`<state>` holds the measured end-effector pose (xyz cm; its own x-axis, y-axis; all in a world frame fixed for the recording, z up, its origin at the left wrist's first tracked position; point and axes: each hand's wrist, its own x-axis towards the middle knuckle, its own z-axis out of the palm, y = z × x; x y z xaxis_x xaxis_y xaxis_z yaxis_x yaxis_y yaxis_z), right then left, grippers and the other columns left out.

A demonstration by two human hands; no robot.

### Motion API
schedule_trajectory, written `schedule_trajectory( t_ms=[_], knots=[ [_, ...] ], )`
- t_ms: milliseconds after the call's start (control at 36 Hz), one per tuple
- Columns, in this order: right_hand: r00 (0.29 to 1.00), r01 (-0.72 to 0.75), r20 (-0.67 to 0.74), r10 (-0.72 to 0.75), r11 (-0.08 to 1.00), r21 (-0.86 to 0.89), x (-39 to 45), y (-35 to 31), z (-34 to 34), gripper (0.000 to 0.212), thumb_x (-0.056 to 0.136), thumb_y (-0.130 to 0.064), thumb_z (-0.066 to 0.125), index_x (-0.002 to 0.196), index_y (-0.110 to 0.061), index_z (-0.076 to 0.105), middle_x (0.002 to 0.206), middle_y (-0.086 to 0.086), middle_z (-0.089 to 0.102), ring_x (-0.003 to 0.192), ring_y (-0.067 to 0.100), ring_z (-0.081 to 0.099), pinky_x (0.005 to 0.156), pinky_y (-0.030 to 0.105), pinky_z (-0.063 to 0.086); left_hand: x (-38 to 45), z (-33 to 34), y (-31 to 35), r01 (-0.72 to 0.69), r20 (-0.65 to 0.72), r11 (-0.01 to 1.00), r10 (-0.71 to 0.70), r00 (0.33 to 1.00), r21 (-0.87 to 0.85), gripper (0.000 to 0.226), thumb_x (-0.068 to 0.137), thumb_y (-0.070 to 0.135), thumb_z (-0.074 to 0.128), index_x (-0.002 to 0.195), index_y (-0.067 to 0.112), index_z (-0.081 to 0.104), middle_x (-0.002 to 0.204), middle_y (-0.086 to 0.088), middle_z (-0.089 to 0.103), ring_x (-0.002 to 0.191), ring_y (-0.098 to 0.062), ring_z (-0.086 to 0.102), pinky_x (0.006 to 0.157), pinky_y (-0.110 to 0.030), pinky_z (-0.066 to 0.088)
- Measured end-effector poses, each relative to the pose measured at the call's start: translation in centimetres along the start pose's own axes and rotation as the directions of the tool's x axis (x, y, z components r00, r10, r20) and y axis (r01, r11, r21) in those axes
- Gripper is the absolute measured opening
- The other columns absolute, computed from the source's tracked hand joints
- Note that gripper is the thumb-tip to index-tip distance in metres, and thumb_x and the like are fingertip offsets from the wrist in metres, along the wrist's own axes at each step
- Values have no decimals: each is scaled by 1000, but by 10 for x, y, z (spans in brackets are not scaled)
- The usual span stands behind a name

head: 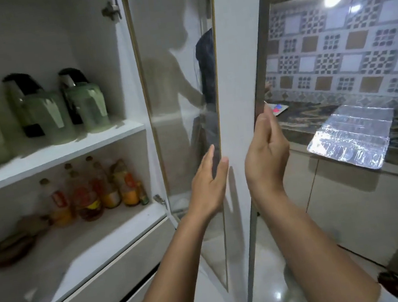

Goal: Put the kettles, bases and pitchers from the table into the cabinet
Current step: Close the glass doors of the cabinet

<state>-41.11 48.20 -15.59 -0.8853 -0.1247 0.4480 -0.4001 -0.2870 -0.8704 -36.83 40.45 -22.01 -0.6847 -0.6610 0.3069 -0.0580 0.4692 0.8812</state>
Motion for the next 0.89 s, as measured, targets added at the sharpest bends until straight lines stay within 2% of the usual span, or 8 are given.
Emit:
schedule_trajectory(
  t_ms=[111,250,306,389,528,694,806,889],
  knots=[
    [985,0,175,-4,1000,19,-38,-16,18,38,101,-25,35,132,-13,53,109,-19,50,94,-28,36,78,-10,24,-31,-38,-5,22,-35,1000,-22,999,-7,57,97,49,34,150,29,24,155,11,28,136,1,28,112,-22,19],
    [939,25,342,-33,999,28,-86,-36,52,39,101,-30,35,121,-10,61,81,-24,47,69,-30,43,69,-6,31,-66,-92,-16,41,-101,997,-47,994,-63,64,89,64,30,146,34,31,152,14,33,139,-3,30,116,-35,26],
    [902,55,427,-60,998,25,-104,-43,66,38,100,-35,35,122,-19,61,94,-20,51,77,-20,46,78,3,34,-78,-114,-20,63,-122,995,-73,990,-80,64,87,67,27,142,38,37,148,14,40,136,-7,37,113,-43,34],
    [822,53,564,-72,997,51,-122,-51,88,39,98,-38,38,132,-26,52,118,-19,55,100,-14,46,84,-2,33,-93,-146,-20,104,-212,984,-133,968,-143,47,96,57,22,113,36,61,112,13,64,110,-9,57,94,-33,48],
    [650,69,756,-73,997,37,-157,-56,141,47,97,-42,40,142,-30,37,147,-8,42,135,7,38,112,35,34,-116,-202,-35,108,-439,971,-195,877,-215,42,100,45,19,94,41,60,97,16,63,94,3,57,86,-19,45],
    [394,130,914,-98,990,51,-190,-58,202,50,99,-42,31,147,-37,20,160,-8,12,145,8,13,107,22,13,-123,-261,-79,89,-681,994,-107,725,-62,31,100,39,35,108,22,59,104,8,66,100,-7,61,95,-35,46],
    [304,197,944,-126,978,67,-204,-52,247,53,99,-44,27,149,-37,9,161,-7,-4,147,13,8,114,31,15,-116,-297,-98,162,-779,983,-37,626,84,24,100,24,41,115,21,59,100,13,65,95,-6,61,87,-27,46],
    [282,274,940,-190,955,111,-213,-41,284,55,98,-48,25,149,-37,6,160,-9,-12,148,15,6,118,44,15,-106,-322,-113,191,-813,965,37,581,181,29,100,20,41,124,22,55,110,17,60,107,-4,58,94,-25,44]
  ],
)
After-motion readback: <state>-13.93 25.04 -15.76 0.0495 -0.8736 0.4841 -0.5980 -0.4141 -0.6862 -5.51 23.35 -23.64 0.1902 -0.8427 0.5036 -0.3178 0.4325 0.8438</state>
